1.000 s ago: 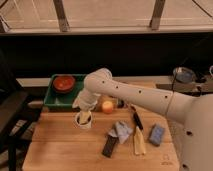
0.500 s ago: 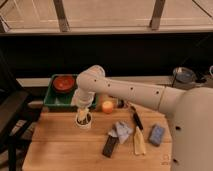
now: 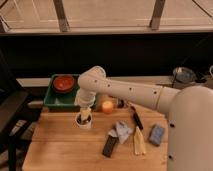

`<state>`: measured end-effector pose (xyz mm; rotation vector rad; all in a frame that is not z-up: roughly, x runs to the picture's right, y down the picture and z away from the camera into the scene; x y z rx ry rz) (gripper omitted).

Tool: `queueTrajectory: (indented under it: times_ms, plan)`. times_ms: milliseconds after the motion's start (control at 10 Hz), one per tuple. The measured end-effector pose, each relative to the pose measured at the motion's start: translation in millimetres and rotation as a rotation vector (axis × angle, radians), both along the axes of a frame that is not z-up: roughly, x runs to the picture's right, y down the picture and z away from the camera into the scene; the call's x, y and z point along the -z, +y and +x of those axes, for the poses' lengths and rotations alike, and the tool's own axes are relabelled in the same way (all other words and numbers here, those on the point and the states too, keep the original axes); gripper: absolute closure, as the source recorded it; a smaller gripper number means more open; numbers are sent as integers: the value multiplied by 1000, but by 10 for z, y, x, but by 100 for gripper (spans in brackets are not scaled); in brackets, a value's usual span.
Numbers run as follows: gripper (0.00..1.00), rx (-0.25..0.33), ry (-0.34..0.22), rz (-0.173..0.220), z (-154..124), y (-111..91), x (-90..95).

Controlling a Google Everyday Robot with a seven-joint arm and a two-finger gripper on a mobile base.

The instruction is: Stack cups into tray

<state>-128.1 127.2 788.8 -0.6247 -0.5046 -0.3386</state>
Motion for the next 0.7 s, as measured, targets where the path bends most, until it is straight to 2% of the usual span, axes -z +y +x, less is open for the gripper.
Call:
queueTrajectory:
  times_ms: [400,500,700]
  plan:
    - [41,-18,-13,-35,27,242,-192]
    - [48,-21,-19,-40,27,271,-203]
    - [67,-21,-28,-44,11,303,-176]
